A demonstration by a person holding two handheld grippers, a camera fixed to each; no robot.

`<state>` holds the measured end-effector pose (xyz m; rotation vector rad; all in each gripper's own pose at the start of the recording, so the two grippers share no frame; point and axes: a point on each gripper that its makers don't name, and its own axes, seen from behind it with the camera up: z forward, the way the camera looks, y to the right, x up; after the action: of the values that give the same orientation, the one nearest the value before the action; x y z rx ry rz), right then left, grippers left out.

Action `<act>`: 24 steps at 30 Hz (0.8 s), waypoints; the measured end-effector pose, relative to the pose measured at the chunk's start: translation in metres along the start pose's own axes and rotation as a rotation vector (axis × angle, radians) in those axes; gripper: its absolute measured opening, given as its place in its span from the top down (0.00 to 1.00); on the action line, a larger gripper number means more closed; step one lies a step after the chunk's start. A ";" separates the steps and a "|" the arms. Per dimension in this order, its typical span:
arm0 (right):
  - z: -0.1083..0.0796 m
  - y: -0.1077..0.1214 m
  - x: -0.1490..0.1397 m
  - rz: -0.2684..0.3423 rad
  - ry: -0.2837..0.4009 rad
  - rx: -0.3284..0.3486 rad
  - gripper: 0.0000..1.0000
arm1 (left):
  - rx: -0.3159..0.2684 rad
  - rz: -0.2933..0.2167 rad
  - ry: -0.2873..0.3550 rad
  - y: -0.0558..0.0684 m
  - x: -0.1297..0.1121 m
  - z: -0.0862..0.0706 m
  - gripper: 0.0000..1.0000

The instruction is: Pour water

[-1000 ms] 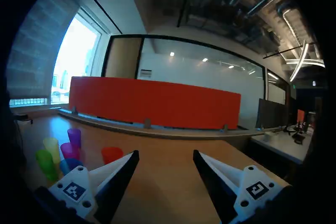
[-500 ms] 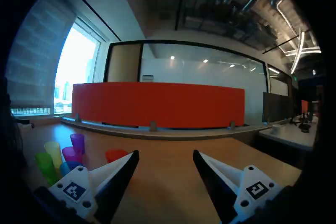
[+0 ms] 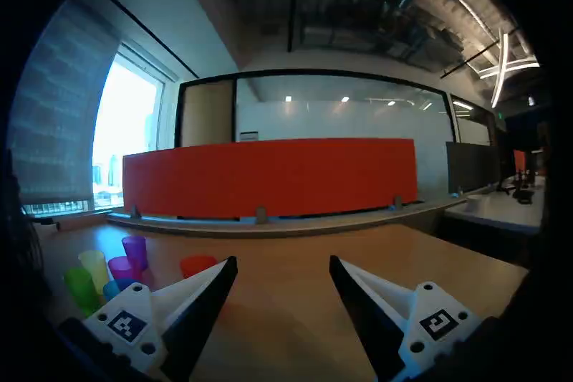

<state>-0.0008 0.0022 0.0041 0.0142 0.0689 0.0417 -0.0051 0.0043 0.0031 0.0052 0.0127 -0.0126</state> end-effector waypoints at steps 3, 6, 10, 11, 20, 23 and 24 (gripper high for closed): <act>0.001 0.003 -0.004 -0.008 -0.003 -0.004 0.01 | 0.000 0.001 0.000 0.000 0.000 0.000 0.02; 0.001 0.005 -0.008 -0.014 -0.007 -0.008 0.01 | 0.000 0.000 0.000 0.000 0.000 0.000 0.02; 0.001 0.005 -0.009 -0.013 -0.014 -0.010 0.01 | 0.000 0.000 0.000 0.000 0.000 0.000 0.02; 0.002 0.005 -0.009 -0.013 -0.016 -0.010 0.01 | 0.000 0.000 0.000 0.000 0.000 0.000 0.02; 0.004 0.001 -0.013 -0.045 -0.035 -0.013 0.01 | 0.000 0.000 0.000 -0.001 0.000 0.000 0.02; 0.005 0.000 -0.013 -0.044 -0.036 -0.012 0.01 | 0.000 0.001 0.000 -0.001 0.000 0.000 0.02; 0.005 0.000 -0.014 -0.044 -0.036 -0.012 0.01 | 0.000 0.000 0.000 0.000 0.000 0.000 0.02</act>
<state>-0.0139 0.0019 0.0096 0.0010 0.0328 -0.0018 -0.0053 0.0038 0.0029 0.0052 0.0129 -0.0121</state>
